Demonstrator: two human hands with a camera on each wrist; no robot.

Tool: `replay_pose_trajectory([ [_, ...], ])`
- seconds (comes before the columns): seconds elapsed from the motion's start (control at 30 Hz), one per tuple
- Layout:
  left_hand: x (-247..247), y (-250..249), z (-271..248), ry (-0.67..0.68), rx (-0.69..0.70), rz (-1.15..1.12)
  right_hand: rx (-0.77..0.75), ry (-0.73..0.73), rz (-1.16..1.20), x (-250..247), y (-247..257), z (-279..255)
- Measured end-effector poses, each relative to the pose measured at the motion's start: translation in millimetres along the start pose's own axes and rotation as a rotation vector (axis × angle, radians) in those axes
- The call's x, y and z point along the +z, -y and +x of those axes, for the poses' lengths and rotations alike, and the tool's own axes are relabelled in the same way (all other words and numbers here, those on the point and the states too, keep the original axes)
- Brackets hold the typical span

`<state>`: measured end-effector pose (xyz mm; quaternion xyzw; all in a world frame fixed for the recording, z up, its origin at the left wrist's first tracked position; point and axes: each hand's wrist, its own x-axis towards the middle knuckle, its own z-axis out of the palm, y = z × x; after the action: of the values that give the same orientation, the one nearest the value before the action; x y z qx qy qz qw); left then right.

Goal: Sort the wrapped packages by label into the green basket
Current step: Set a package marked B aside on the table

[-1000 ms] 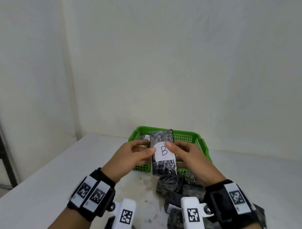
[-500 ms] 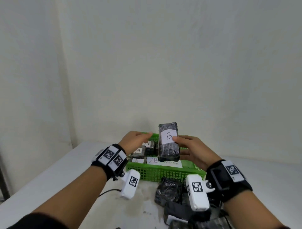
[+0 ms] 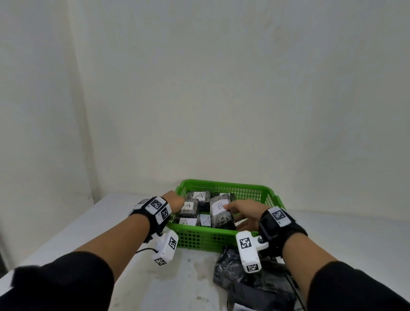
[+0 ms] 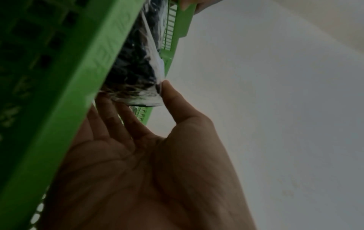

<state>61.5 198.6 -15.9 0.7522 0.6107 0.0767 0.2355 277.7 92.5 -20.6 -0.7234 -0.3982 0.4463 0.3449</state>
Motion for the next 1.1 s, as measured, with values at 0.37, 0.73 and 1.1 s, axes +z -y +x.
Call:
replay_pose_trajectory([
  [0.37,21.4,15.8,0.8,-0.138,0.045,-0.256,-0.007,-0.018,-0.066,28.4,14.2,-0.1],
  [0.73,23.9,13.2,-3.7,-0.189,0.033,-0.204,-0.003,-0.135,0.102,-0.9,0.7,-14.2],
  [1.1,22.8,-126.8,-67.3,-0.026,0.436,-0.209,-0.176,-0.202,0.296,-73.0,5.0,-84.2],
])
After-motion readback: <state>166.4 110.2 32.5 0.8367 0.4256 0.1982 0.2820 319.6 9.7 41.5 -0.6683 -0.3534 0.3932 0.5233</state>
